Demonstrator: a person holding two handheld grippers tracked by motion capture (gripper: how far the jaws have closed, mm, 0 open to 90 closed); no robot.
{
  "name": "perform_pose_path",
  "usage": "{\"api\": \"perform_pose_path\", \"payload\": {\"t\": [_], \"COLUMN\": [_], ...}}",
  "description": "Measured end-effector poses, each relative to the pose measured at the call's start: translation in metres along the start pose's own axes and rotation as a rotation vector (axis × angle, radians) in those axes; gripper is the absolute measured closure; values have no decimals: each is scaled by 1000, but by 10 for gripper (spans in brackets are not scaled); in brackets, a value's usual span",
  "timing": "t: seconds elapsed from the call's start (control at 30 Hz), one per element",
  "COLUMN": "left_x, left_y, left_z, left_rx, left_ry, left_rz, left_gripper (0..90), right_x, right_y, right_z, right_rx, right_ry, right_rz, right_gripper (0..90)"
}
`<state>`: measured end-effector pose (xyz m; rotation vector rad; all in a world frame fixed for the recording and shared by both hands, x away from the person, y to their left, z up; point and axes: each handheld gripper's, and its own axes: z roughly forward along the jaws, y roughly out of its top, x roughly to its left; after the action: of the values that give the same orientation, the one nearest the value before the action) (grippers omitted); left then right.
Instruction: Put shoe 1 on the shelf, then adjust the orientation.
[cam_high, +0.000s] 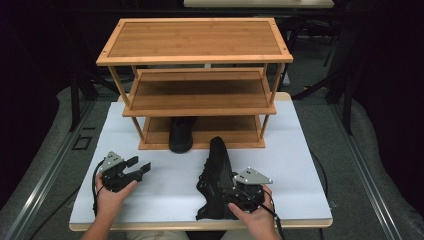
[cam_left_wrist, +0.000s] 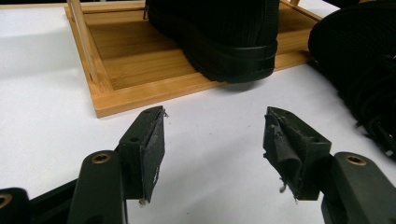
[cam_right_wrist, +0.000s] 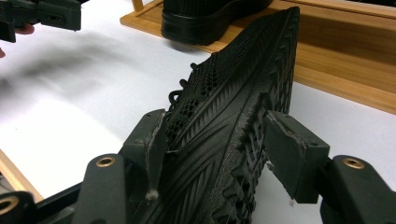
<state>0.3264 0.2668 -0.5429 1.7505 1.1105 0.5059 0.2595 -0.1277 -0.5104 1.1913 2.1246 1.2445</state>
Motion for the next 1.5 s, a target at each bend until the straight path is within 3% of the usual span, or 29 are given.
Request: {"api": "perform_pose_path", "payload": {"t": [0.37, 0.57, 0.83, 0.93, 1.0, 1.1, 1.23, 1.37, 1.43, 1.5], "left_x": [1, 1, 0, 0, 0, -1, -1, -1, -1, -1], "left_y": [0, 0, 0, 0, 0, 0, 0, 0, 0, 0], "left_z": [-1, -1, -1, 0, 0, 1, 1, 1, 1, 1], "left_rx": [4, 4, 2, -3, 0, 9, 6, 5, 0, -2], "left_ry": [4, 7, 9, 7, 5, 9, 7, 8, 9, 11], "left_rz": [7, 10, 10, 10, 14, 15, 22, 20, 18, 19], "left_gripper": [390, 391, 388, 387, 388, 387, 387, 386, 386, 386], "right_x": [-5, -10, -29, -40, -46, -57, -64, -69, -74, -82], "right_y": [-1, -2, -4, -6, -9, -14, -18, -20, -23, -26], "right_z": [-5, -10, -26, -35, -38, -42, -43, -44, -45, -46], "right_rx": [-8, -17, -42, -53, -66, -65, -79, -72, -53, -46], "right_ry": [14, -5, 12, 12, -10, 10, -4, -22, -75, -89], "right_rz": [15, 39, 121, 156, 179, 229, 262, 263, 265, 276], "right_gripper": [442, 442, 533, 663, 691, 724, 752, 753, 751, 716]}}
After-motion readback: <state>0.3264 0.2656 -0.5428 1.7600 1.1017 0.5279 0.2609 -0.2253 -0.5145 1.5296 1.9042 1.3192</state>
